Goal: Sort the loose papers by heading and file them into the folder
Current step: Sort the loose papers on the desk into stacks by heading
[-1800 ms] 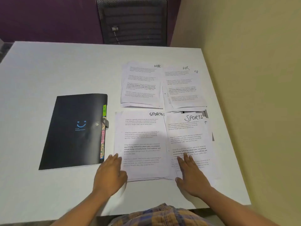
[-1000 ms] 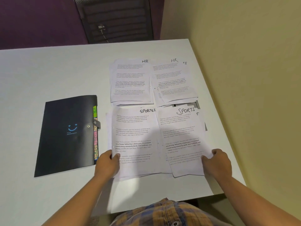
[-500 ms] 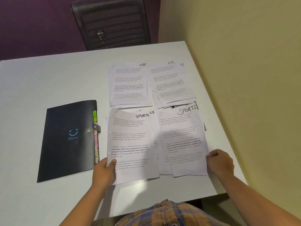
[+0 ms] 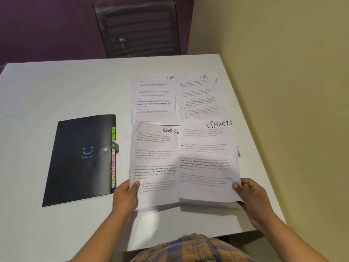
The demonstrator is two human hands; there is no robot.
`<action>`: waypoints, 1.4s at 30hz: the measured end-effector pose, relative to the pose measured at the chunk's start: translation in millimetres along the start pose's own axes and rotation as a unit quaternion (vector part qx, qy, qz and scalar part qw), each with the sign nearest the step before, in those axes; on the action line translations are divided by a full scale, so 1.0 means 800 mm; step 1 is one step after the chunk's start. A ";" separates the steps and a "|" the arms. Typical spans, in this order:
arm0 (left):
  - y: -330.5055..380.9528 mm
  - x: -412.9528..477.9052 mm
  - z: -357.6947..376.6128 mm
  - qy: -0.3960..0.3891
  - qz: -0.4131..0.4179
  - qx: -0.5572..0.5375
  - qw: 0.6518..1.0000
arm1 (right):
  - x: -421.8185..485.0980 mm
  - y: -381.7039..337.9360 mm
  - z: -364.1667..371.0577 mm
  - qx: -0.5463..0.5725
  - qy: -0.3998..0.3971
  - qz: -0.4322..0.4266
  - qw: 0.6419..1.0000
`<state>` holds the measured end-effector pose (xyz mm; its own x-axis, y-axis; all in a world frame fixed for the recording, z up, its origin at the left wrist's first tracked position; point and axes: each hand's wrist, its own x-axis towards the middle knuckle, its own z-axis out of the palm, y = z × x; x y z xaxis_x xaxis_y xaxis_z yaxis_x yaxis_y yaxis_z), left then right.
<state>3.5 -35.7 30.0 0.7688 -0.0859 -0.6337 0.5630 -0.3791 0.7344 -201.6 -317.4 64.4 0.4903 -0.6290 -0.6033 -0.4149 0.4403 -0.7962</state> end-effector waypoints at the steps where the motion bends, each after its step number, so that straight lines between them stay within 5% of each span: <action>1: 0.002 -0.002 0.002 -0.004 -0.006 -0.016 1.000 | -0.005 0.001 0.009 -0.003 -0.013 0.006 1.000; 11: 0.025 -0.034 0.008 -0.111 -0.038 -0.092 0.989 | 0.006 0.014 0.076 -0.157 -0.058 -0.003 0.986; 17: 0.028 -0.046 0.011 -0.181 -0.048 -0.058 0.981 | 0.027 -0.014 0.103 -0.091 -0.146 0.041 0.984; 21: 0.036 -0.054 0.019 -0.142 -0.064 -0.011 0.988 | 0.021 -0.019 0.115 -0.075 -0.152 0.020 0.985; 27: 0.037 -0.043 0.017 -0.153 0.030 -0.109 0.982 | 0.011 -0.031 0.111 -0.060 -0.168 0.000 0.984; 32: 0.058 -0.035 0.019 -0.092 0.111 -0.076 0.987 | 0.009 -0.052 0.105 -0.191 -0.124 -0.120 0.966; 42: 0.082 -0.033 0.028 -0.022 0.256 0.002 0.966 | 0.001 -0.076 0.112 -0.127 -0.087 -0.225 0.962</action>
<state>13.7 -78.9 89.3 0.9329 -0.3017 -0.1968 0.1104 -0.2807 0.9534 -107.4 -286.8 108.1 0.7756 -0.5928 -0.2167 -0.2944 -0.0361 -0.9550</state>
